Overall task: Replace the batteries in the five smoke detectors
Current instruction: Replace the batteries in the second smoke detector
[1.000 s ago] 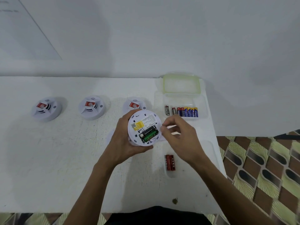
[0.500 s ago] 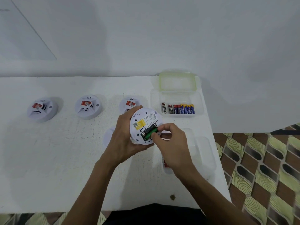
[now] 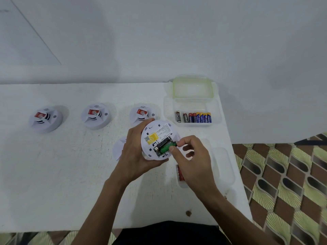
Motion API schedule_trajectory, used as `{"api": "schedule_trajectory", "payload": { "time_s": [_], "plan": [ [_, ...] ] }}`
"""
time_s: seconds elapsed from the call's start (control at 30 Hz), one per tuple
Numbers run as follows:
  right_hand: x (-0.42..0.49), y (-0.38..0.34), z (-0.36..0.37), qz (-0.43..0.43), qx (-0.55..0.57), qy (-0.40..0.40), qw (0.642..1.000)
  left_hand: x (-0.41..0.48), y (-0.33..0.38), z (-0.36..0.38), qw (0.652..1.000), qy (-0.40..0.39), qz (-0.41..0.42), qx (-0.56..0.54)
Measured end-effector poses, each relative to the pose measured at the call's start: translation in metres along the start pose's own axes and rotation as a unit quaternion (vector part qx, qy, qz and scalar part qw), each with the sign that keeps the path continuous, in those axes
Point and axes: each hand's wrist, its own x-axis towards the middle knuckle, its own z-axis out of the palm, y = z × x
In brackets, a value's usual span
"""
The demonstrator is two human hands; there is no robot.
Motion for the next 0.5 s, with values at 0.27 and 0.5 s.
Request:
{"api": "schedule_trajectory", "payload": {
  "time_s": [0.27,0.5],
  "plan": [
    [-0.002,0.005,-0.006,-0.034,0.081,0.008,0.996,0.003,0.015,0.005,0.999,0.022,0.044,0.021],
    [0.023,0.014,-0.059,0.044,0.116,-0.042,0.991,-0.002,0.002,-0.003,1.0,0.025,-0.006,-0.013]
  ]
}}
